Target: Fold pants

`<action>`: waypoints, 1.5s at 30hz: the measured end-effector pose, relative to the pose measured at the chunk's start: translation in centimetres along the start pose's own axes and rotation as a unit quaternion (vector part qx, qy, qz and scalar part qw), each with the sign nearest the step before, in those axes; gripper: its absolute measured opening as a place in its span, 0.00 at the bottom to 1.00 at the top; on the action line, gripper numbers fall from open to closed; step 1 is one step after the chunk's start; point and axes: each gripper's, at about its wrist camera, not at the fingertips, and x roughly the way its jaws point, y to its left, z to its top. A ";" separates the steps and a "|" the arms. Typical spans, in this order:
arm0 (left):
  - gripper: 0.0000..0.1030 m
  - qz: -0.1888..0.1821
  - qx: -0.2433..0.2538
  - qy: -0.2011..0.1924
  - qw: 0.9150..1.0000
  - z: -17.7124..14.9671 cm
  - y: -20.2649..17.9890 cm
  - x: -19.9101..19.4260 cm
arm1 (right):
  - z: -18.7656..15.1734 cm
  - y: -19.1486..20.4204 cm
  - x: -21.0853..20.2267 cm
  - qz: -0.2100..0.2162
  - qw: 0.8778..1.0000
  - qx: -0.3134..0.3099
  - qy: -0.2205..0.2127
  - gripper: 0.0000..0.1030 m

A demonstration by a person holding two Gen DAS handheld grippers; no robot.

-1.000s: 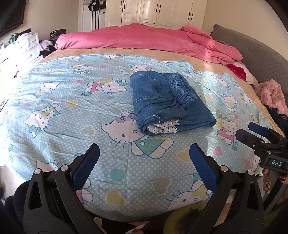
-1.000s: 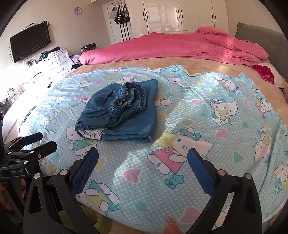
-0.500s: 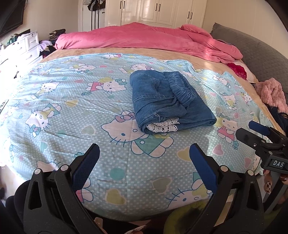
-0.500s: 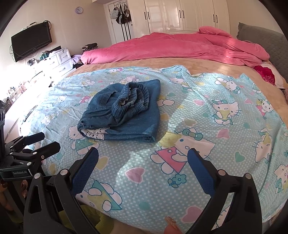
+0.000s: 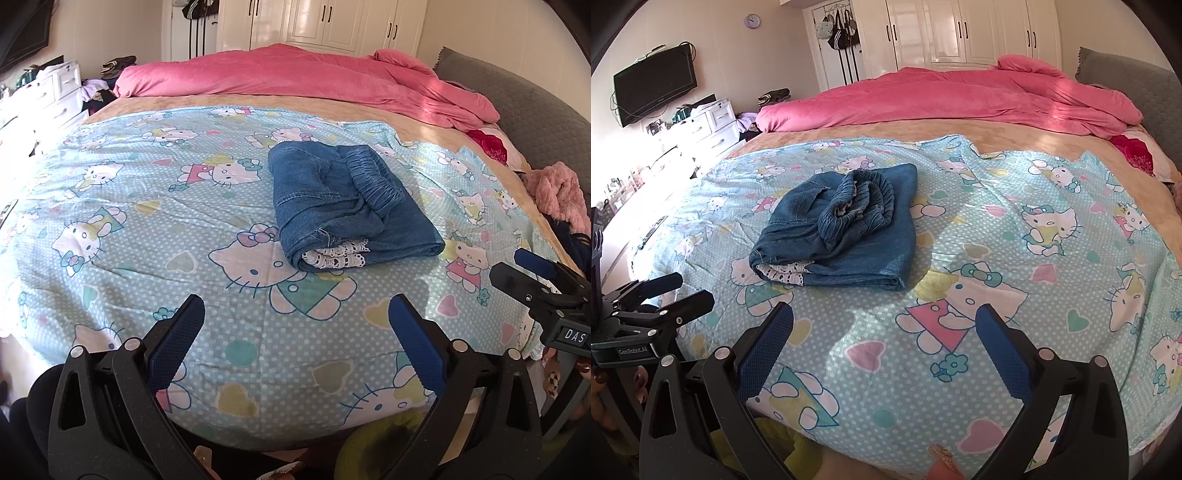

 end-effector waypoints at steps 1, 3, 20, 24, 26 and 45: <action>0.91 0.001 0.000 0.000 1.000 0.0 0.0 0.0 | 0.0 0.0 0.0 -0.001 1.000 0.000 0.000 0.96; 0.91 0.001 0.000 0.000 1.000 0.0 0.0 -0.1 | 0.0 0.0 -0.1 -0.001 1.000 0.000 0.000 0.96; 0.91 0.004 0.000 0.000 1.000 0.0 -0.1 -0.2 | -0.1 0.0 0.0 -0.002 1.000 0.001 0.003 0.96; 0.91 0.004 0.000 0.000 1.000 0.0 -0.1 -0.2 | -0.1 0.0 0.0 -0.002 1.000 0.001 0.003 0.96; 0.91 0.004 0.000 0.000 1.000 0.0 -0.1 -0.2 | -0.1 0.0 0.0 -0.002 1.000 0.001 0.003 0.96; 0.91 0.010 -0.002 0.009 1.000 -0.2 0.1 -0.1 | -0.3 -0.1 0.1 -0.003 1.000 0.001 0.004 0.96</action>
